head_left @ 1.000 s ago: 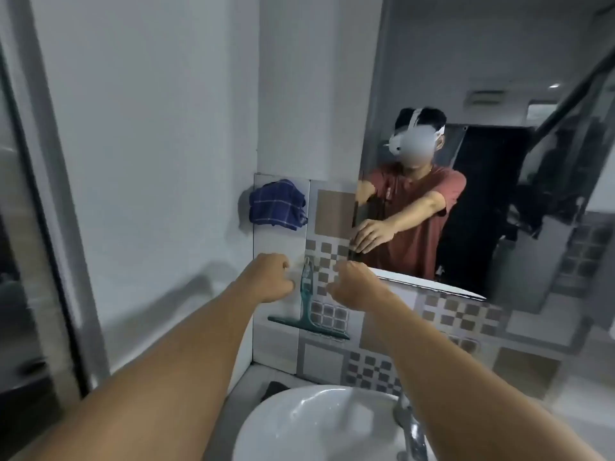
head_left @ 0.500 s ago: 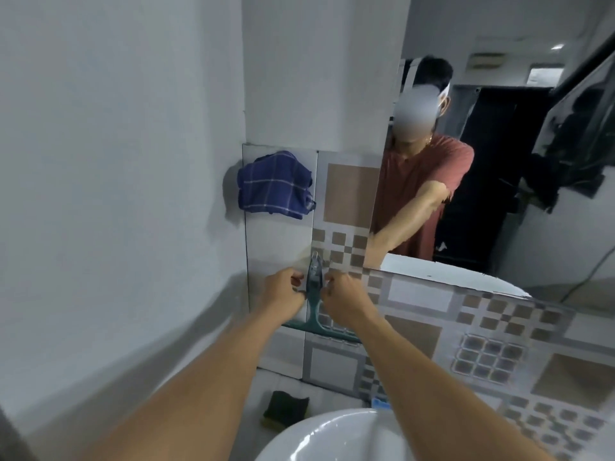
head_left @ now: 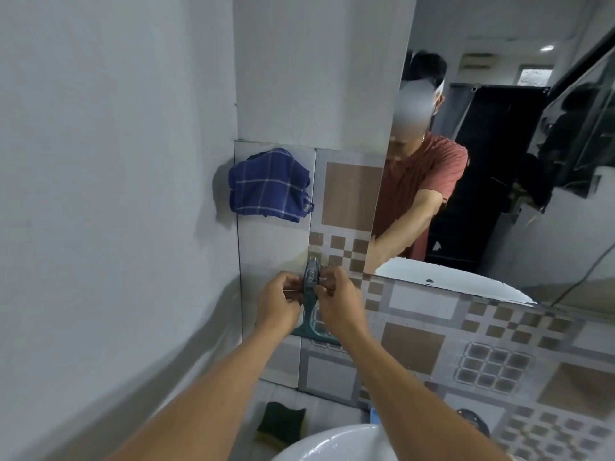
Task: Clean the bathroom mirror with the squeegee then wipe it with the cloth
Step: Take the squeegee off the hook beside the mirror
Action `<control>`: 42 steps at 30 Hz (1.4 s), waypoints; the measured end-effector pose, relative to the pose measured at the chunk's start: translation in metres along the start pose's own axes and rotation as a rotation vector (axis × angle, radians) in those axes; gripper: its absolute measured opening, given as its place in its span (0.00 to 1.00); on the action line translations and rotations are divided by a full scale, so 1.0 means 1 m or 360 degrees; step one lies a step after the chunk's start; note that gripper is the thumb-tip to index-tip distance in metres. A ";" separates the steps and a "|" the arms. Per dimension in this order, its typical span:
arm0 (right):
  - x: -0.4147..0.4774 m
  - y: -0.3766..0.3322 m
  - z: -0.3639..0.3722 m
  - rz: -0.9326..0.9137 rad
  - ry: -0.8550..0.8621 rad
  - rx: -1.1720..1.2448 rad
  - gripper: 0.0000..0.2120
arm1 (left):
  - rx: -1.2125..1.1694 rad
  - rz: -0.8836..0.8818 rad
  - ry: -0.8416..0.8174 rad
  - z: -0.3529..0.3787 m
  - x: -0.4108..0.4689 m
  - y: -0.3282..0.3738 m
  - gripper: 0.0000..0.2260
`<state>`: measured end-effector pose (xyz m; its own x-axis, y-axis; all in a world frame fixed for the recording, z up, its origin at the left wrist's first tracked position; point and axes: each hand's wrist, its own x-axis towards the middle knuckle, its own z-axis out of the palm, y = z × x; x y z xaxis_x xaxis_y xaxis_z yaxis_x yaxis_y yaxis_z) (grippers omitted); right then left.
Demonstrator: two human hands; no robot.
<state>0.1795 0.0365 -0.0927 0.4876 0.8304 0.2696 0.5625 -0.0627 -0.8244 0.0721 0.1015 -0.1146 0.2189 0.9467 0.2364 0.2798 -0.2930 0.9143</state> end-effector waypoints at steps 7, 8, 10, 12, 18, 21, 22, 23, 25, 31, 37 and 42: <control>-0.008 -0.015 -0.008 -0.0084 0.0075 0.0147 0.08 | -0.0039 0.0209 0.0028 -0.012 -0.010 0.021 0.16; -0.010 -0.018 -0.011 -0.0112 0.0081 0.0153 0.07 | -0.0055 0.0236 0.0032 -0.014 -0.013 0.025 0.16; -0.016 -0.027 -0.020 -0.0154 0.0095 0.0179 0.06 | -0.0081 0.0292 0.0046 -0.018 -0.019 0.035 0.14; -0.023 -0.038 -0.031 -0.0191 0.0114 0.0228 0.07 | -0.0093 0.0367 0.0071 -0.023 -0.028 0.048 0.13; -0.049 -0.069 -0.076 -0.0420 0.0276 0.0319 0.09 | -0.0156 0.0642 0.0101 -0.034 -0.057 0.102 0.11; -0.059 -0.088 -0.108 -0.0537 0.0369 0.0348 0.11 | -0.0202 0.0767 0.0056 -0.036 -0.070 0.138 0.13; -0.063 -0.095 -0.120 -0.0572 0.0387 0.0367 0.13 | -0.0219 0.0802 0.0039 -0.036 -0.075 0.151 0.13; -0.067 -0.101 -0.133 -0.0603 0.0393 0.0385 0.15 | -0.0233 0.0826 0.0028 -0.036 -0.079 0.164 0.13; -0.072 -0.111 -0.156 -0.0630 0.0414 0.0392 0.17 | -0.0263 0.0857 0.0006 -0.035 -0.089 0.187 0.13; -0.089 -0.123 -0.212 -0.0653 0.0608 0.0510 0.15 | -0.0354 0.0921 -0.0171 -0.017 -0.119 0.226 0.19; -0.104 -0.121 -0.257 -0.0583 0.0755 0.0679 0.12 | -0.0181 0.1126 -0.0229 0.004 -0.132 0.248 0.17; -0.111 -0.117 -0.294 -0.0559 0.0802 0.0675 0.15 | 0.0183 0.1573 -0.0065 0.012 -0.131 0.284 0.26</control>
<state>0.2564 -0.2111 0.1205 0.6310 0.4015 0.6638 0.4856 0.4630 -0.7415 0.1337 -0.1078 0.1101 0.4339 0.2654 0.8610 0.0428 -0.9606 0.2745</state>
